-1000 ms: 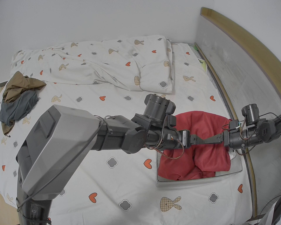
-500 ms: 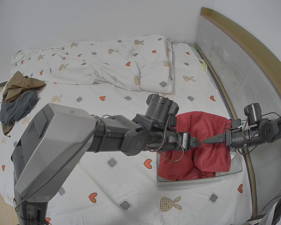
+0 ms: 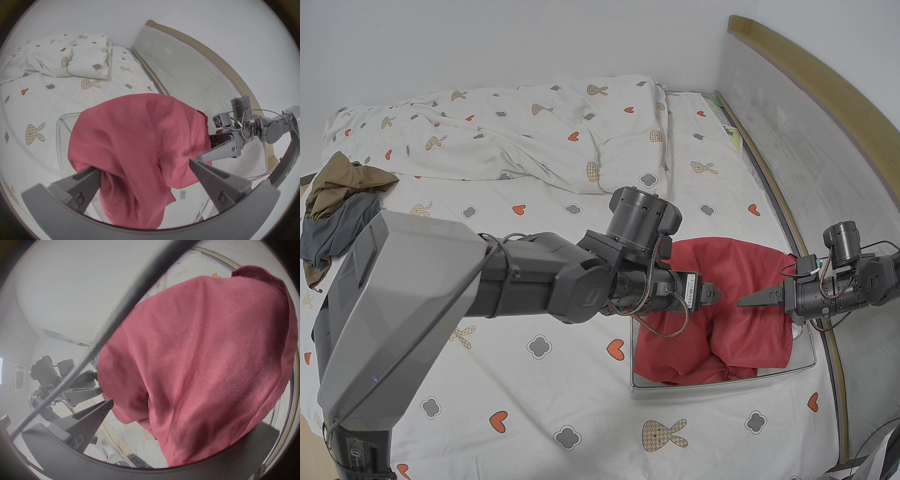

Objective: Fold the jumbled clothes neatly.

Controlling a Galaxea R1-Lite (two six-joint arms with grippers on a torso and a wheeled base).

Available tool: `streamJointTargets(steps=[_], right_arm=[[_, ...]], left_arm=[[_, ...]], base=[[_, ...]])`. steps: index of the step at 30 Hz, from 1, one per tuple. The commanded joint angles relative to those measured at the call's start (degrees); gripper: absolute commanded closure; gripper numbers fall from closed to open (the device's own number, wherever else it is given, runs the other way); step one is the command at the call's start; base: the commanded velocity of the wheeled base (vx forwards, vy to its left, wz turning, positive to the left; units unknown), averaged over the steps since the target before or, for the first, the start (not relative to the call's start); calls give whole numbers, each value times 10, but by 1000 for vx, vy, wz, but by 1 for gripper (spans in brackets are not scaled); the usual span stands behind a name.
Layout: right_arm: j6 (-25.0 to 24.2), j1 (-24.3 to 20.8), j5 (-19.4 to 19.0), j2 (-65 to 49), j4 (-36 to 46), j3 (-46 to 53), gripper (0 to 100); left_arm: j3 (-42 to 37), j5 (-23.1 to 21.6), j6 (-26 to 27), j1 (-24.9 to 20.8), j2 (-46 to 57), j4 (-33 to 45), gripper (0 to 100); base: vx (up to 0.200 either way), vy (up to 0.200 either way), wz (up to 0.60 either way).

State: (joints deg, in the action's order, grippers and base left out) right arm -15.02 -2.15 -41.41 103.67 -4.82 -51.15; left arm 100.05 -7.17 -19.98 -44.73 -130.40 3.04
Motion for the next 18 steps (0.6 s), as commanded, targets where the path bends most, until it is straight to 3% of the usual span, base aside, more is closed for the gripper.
streamJointTargets(steps=[1,6,13,18], right_arm=[[0,0,-1,0,-1,-1,0],[0,1,-1,0,-1,-1,0],[0,1,-1,0,-1,-1,0],[0,1,-1,0,-1,-1,0]], left_arm=[[0,3,0,-1,8,0,0],[-5,8,0,-1,21,0,0],[-7,68,0,-3,48,0,0],[-14,68,-1,-4,81,-3,0]], base=[[0,0,0],[0,0,0],[0,0,0],[0,0,0]])
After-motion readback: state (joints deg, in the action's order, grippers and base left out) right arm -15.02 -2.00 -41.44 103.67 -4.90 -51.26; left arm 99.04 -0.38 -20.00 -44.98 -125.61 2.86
